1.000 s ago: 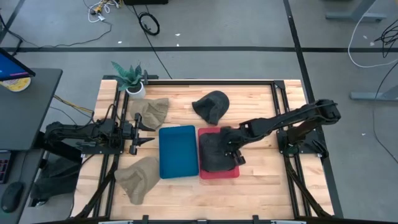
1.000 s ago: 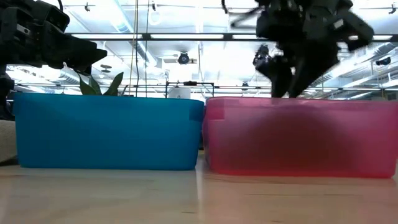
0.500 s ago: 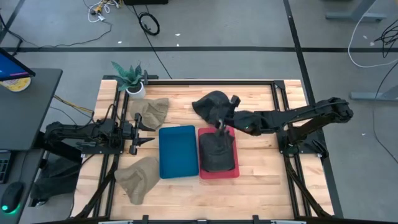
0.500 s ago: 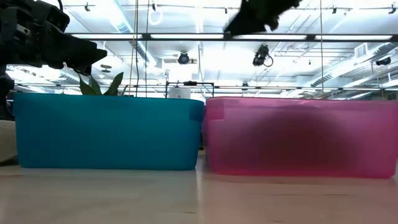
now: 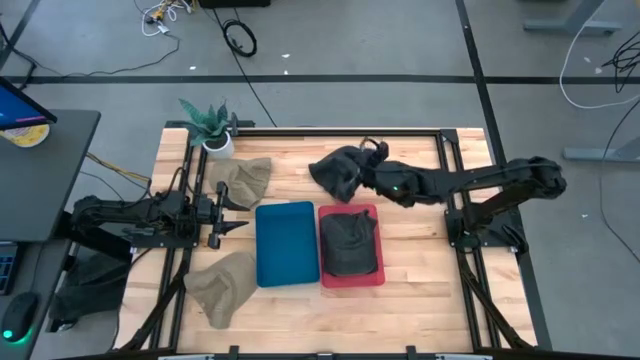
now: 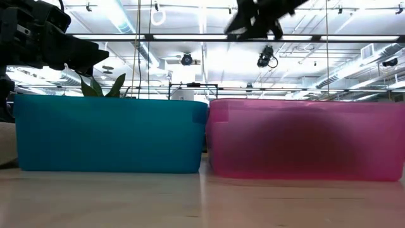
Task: Pick & Place hat
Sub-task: Put the black cap into the pink bin
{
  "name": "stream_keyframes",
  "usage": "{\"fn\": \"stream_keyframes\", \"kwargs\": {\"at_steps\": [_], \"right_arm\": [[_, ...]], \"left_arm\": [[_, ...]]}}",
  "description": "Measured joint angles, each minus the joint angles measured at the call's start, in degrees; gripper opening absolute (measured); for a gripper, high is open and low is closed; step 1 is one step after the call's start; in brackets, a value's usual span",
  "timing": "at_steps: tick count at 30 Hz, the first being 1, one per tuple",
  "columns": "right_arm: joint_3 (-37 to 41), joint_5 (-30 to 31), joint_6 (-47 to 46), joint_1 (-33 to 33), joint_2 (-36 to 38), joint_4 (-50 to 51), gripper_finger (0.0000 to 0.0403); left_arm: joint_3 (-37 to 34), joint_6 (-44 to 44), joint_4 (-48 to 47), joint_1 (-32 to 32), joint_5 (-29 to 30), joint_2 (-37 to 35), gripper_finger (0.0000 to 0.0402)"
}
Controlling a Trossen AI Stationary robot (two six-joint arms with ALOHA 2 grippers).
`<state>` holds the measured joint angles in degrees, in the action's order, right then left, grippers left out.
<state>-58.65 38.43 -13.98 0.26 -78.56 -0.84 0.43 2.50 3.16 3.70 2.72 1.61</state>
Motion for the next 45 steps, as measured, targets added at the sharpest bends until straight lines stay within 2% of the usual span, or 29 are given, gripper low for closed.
{"fn": "stream_keyframes", "kwargs": {"at_steps": [4, 8, 12, 16, 21, 26, 31, 38, 40, 42, 45], "right_arm": [[0.10, -1.99, -10.65, -4.83, -1.13, 10.74, 0.0201], [0.11, -5.08, -15.17, -8.83, -4.14, 14.07, 0.0200], [0.11, -10.34, -15.96, -11.73, -9.26, 12.56, 0.0200], [0.09, -11.40, -17.23, -14.34, -14.51, 12.78, 0.0200], [0.09, -15.96, -18.95, -17.33, -19.23, 12.99, 0.0200], [0.09, -16.67, -20.32, -19.34, -21.29, 15.25, 0.0200], [0.09, -20.28, -20.05, -19.70, -22.85, 14.21, 0.0200], [-0.08, -20.34, -19.12, -19.53, -25.75, 13.39, 0.0198], [-0.11, -20.51, -17.30, -19.53, -26.18, 13.26, 0.0188], [-0.11, -20.77, -15.42, -19.59, -26.12, 13.86, 0.0161], [-0.11, -20.95, -13.80, -19.63, -25.61, 15.12, 0.0078]], "left_arm": [[-0.02, 0.00, -0.02, 0.00, 0.01, 0.00, 0.0170], [0.00, 0.00, 0.00, 0.00, 0.02, -0.02, 0.0170], [-0.01, 0.01, 0.00, 0.01, 0.02, -0.02, 0.0170], [-0.01, 0.01, 0.00, 0.00, 0.00, -0.01, 0.0170], [0.00, 0.00, 0.00, 0.01, 0.01, 0.00, 0.0170], [0.00, 0.00, -0.02, 0.02, 0.02, -0.02, 0.0170], [0.00, 0.00, -0.01, 0.01, 0.01, -0.01, 0.0170], [-0.01, 0.02, -0.01, 0.01, 0.01, -0.02, 0.0170], [0.00, 0.02, -0.02, 0.01, 0.01, -0.01, 0.0170], [-0.02, 0.00, 0.00, 0.00, 0.02, 0.00, 0.0170], [0.00, 0.02, 0.00, 0.02, 0.00, -0.02, 0.0170]]}}
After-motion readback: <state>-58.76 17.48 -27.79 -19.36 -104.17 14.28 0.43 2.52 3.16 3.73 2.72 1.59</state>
